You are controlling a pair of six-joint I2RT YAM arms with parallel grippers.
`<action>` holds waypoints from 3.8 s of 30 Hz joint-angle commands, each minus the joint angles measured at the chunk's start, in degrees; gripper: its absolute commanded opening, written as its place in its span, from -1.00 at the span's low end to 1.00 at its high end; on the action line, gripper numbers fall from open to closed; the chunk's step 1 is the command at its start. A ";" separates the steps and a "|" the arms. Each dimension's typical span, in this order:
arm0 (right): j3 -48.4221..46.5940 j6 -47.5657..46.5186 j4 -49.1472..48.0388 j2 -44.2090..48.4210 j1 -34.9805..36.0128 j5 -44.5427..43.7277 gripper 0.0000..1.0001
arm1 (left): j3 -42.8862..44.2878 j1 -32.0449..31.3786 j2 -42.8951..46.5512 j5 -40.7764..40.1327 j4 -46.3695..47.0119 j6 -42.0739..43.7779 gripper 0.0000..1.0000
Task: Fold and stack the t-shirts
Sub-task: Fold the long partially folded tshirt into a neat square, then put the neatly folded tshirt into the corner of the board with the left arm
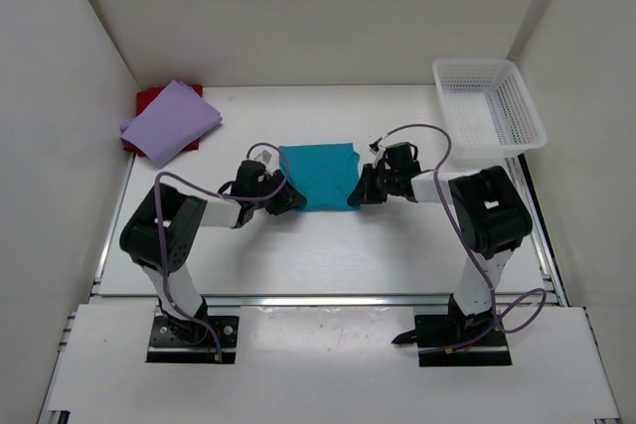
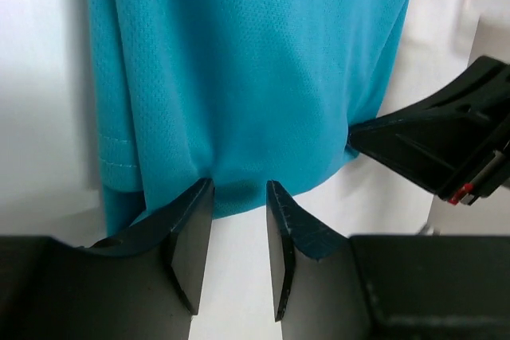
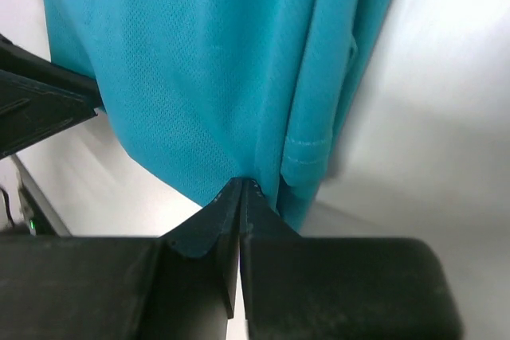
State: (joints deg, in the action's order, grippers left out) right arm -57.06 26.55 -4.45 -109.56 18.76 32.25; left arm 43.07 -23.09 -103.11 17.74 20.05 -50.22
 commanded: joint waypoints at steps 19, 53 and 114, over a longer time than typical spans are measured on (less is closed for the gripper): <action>-15.52 -1.50 3.74 -7.31 -3.20 5.80 -1.00 | 9.39 7.18 -3.92 2.21 -0.36 -5.06 -0.17; 10.30 1.93 -7.33 23.06 -3.21 6.16 0.10 | 2.44 0.87 -8.58 7.66 -0.20 2.85 0.28; 37.19 0.87 -8.91 39.50 8.04 -2.10 0.09 | -13.53 9.75 31.65 -4.64 -13.29 9.43 0.97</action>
State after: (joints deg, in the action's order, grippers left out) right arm -21.39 28.49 -12.12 -72.25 26.87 31.88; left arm 31.40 -9.34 -74.89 12.93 7.29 -44.27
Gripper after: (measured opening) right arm 0.547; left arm 0.980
